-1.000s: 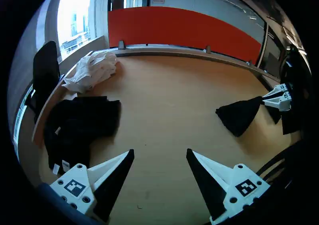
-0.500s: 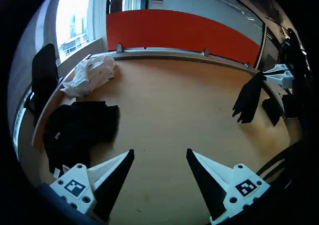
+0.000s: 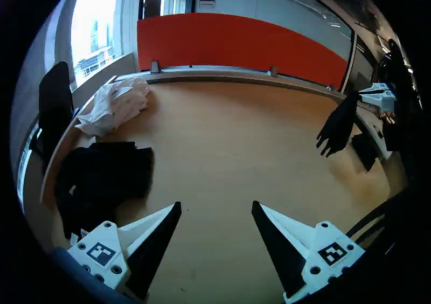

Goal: Fold towel

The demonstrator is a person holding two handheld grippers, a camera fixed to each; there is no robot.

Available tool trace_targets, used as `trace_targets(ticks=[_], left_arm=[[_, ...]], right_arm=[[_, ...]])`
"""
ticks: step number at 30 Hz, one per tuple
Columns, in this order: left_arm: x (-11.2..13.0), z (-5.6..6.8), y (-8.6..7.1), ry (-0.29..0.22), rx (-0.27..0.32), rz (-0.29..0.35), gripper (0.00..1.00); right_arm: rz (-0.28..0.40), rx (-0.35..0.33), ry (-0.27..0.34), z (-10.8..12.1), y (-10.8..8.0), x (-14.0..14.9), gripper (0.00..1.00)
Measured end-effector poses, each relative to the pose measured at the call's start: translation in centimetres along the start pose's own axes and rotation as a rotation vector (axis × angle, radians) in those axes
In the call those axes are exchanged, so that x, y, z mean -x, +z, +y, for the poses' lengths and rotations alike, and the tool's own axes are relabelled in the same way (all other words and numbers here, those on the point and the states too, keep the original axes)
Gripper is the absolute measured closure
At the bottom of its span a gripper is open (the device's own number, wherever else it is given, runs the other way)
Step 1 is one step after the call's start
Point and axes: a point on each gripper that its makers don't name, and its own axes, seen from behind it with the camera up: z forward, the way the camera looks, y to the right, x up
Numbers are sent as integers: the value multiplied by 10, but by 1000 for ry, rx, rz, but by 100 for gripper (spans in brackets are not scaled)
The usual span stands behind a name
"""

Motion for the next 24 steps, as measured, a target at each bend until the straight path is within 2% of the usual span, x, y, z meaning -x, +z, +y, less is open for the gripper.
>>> trace_targets(ticks=[13, 24], left_arm=[[-6, 10, 10, 9, 12, -7, 3], [-11, 16, 16, 25, 12, -15, 3]], right_arm=[[-35, 101, 31, 79, -38, 23, 95], [-67, 165, 47, 132, -63, 46, 95]])
